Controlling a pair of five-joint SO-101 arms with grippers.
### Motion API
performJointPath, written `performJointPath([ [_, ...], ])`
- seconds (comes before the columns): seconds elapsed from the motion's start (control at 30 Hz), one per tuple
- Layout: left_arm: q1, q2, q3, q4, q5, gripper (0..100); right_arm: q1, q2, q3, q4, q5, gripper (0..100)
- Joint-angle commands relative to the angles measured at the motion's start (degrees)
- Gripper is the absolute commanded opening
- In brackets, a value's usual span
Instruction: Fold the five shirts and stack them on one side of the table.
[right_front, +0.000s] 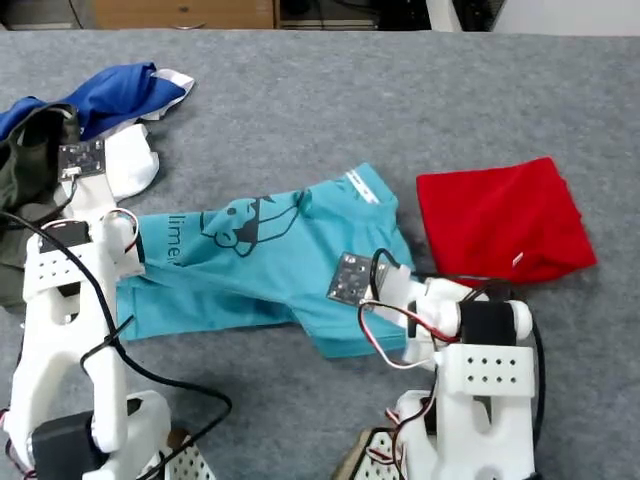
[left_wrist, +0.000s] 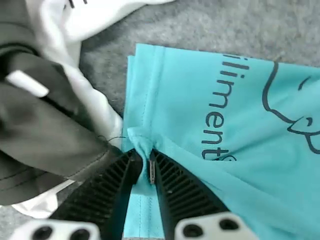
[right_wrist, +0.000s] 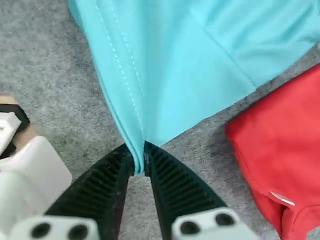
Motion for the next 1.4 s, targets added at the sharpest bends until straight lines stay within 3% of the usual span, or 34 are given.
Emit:
performJointPath([
  [0.0, 2.55, -1.45, 2.55, -0.53, -0.26, 2, 0.84, -0.84, 1.36, -0.35, 1.32, 0.4],
  [0.37, 4.48, -1.45, 9.14, -3.43, -0.18, 2, 0.48, -0.84, 2.77, -1.58, 2.20, 0.9],
  [0.53, 4.84, -1.98, 8.26, -0.62, -0.70, 2, 0.66, -0.84, 2.33, -0.62, 2.81, 14.3],
  [0.73, 4.31, -1.98, 2.37, 9.67, -4.31, 21, 0.40, -0.92, -3.65, 5.63, 6.42, 25.8],
  [0.93, 3.43, -1.98, -9.76, 22.15, -4.66, 21, 0.92, -0.66, -11.82, 5.71, 6.33, 24.2],
  [1.1, -2.55, -1.71, -25.49, 30.95, -4.22, 21, 0.84, -0.31, -18.59, 4.04, 6.24, 0.2],
  [1.23, -3.52, -1.36, -31.74, 31.30, -0.44, 11, 0.48, 0.66, -19.82, -1.93, 4.04, 2.7],
  [1.37, -0.62, -0.22, -29.89, 24.97, 5.98, 2, 0.48, 8.04, -21.32, -7.38, 0.97, 0.5],
])
